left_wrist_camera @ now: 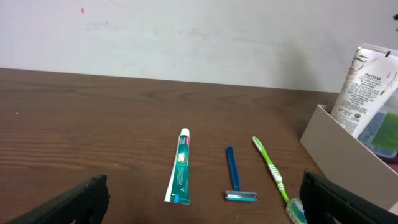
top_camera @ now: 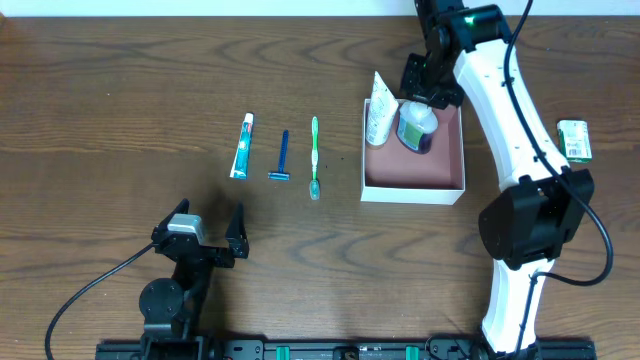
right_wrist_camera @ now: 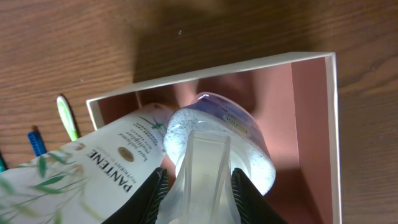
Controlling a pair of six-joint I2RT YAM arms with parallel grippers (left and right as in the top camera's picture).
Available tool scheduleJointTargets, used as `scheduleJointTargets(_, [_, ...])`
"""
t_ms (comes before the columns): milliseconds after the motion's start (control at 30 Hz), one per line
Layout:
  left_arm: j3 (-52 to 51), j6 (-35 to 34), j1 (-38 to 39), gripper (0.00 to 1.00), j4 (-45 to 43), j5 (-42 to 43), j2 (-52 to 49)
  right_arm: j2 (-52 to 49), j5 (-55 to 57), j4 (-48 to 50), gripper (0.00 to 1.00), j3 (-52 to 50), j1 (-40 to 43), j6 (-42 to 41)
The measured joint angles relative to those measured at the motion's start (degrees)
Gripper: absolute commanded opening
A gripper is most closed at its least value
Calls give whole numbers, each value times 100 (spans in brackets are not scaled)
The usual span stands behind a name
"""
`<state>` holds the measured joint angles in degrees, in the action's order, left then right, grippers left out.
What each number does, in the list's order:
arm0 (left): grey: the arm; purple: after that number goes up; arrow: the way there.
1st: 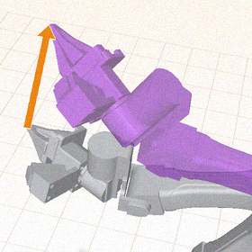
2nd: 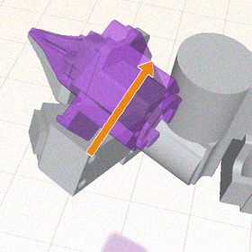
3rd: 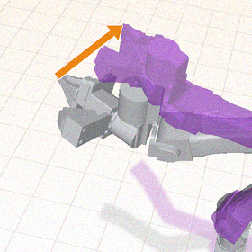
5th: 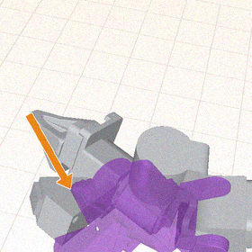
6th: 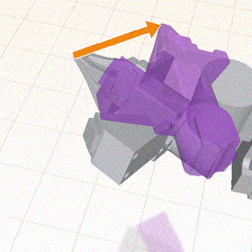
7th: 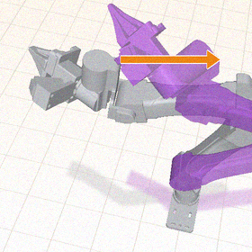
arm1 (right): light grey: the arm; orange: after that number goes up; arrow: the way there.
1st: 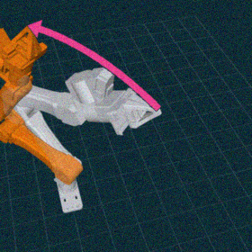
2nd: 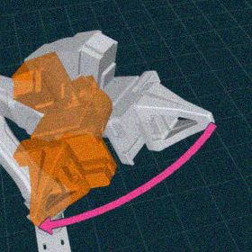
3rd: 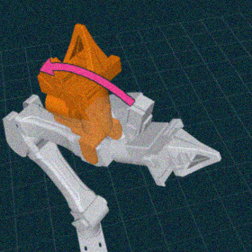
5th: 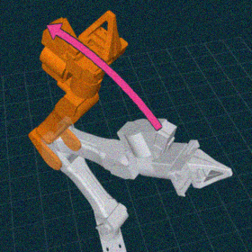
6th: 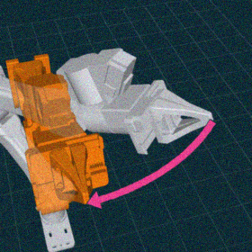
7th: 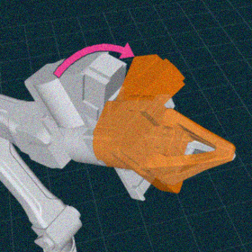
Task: Pack container
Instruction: 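Carry the soap pump bottle into the box and release it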
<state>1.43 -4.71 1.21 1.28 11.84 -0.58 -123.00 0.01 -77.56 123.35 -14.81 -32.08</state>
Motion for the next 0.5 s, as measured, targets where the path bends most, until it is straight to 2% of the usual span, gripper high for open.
scheduleJointTargets(367, [0, 0, 0, 98, 0, 0, 0, 0, -33, 111, 33, -37, 0, -39])
scheduleJointTargets(400, [0, 2, 0, 98, 0, 0, 0, 0, -37, 111, 34, -37, 0, -39])
scheduleJointTargets(433, [0, 0, 0, 98, 0, 0, 0, 0, -42, 111, 40, -37, 0, -42])
scheduleJointTargets(500, [0, 0, 0, 98, 0, 0, 0, 0, -44, 114, 41, -37, 0, -59])
